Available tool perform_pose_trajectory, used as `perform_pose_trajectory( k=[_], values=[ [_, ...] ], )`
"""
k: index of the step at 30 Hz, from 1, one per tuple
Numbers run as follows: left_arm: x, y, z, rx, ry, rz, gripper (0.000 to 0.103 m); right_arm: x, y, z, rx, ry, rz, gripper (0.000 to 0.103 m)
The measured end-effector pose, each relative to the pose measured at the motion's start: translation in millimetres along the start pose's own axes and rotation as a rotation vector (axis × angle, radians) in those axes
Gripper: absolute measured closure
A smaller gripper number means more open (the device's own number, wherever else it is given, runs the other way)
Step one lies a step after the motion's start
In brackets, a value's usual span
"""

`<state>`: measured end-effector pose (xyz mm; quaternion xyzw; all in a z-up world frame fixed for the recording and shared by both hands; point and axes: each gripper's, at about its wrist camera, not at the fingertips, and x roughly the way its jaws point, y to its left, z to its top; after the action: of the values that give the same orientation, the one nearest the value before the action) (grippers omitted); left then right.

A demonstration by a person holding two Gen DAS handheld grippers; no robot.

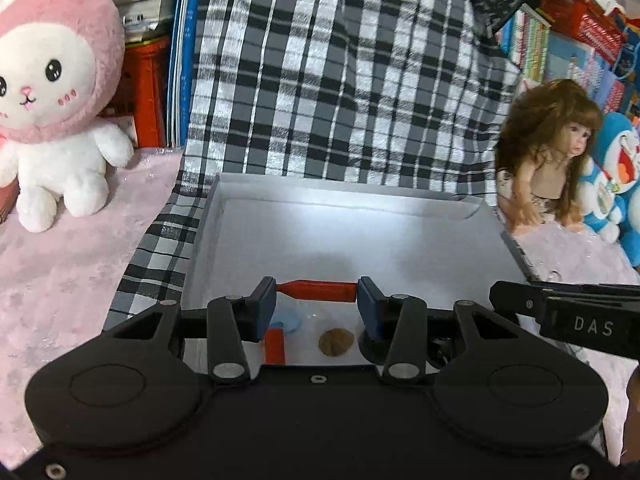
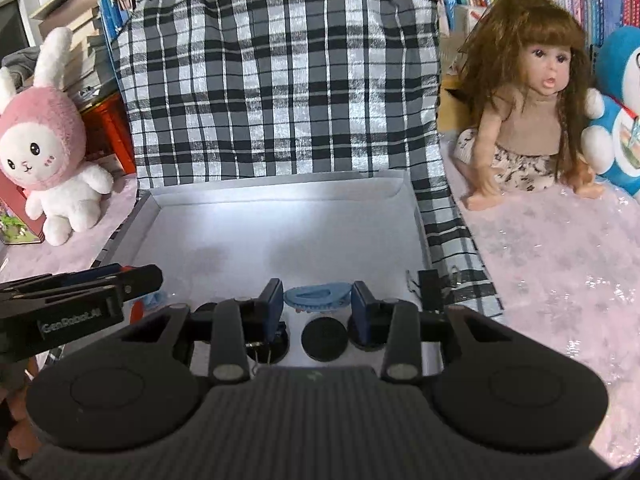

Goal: Organize rigid objects
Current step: 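Carry the red stick and blue clip into the white tray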

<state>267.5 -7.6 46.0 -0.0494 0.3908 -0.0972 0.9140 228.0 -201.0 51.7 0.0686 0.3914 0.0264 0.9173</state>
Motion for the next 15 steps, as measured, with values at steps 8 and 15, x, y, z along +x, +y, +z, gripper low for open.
perform_pose_trajectory(
  k=[8,15],
  values=[
    [20.6,2.5,-0.3,0.004,-0.002,0.049,0.061,22.3,4.3,1.1,-0.002,0.013,-0.015,0.060],
    [31.5,6.0,-2.6,0.008,0.005,0.069,0.061,36.4,9.6,1.9,-0.026,0.031,-0.025,0.060]
  ],
)
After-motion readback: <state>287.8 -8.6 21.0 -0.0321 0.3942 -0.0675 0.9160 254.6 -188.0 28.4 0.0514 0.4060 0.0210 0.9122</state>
